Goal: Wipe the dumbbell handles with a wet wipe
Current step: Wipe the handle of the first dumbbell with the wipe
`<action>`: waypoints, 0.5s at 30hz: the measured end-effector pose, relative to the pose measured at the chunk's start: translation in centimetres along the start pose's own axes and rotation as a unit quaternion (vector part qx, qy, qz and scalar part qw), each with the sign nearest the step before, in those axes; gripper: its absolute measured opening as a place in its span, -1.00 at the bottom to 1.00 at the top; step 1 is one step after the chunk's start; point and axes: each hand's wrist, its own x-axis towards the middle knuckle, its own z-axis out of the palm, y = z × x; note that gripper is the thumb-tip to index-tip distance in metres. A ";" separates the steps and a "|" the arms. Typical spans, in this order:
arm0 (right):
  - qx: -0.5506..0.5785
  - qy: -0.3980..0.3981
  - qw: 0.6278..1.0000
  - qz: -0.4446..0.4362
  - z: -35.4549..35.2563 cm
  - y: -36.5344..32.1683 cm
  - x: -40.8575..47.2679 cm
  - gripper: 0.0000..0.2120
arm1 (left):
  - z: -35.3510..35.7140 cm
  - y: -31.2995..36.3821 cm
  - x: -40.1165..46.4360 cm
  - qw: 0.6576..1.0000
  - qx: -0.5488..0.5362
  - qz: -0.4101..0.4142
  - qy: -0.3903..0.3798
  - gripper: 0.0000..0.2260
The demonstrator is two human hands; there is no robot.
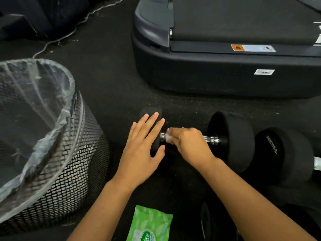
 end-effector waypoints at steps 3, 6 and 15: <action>-0.037 0.007 0.999 -0.003 0.8 -1.3 0.4 -0.73 | 0.1 0.0 0.1 1.000 0.002 -0.002 0.001 -0.45; -0.039 0.027 0.999 -0.014 1.3 -0.6 -0.4 -0.65 | 0.1 0.0 0.0 1.000 -0.003 -0.005 -0.002 -0.42; -0.020 0.032 0.999 -0.018 1.1 -0.3 -0.3 -0.67 | 0.2 0.0 0.1 1.000 -0.006 -0.001 0.006 -0.41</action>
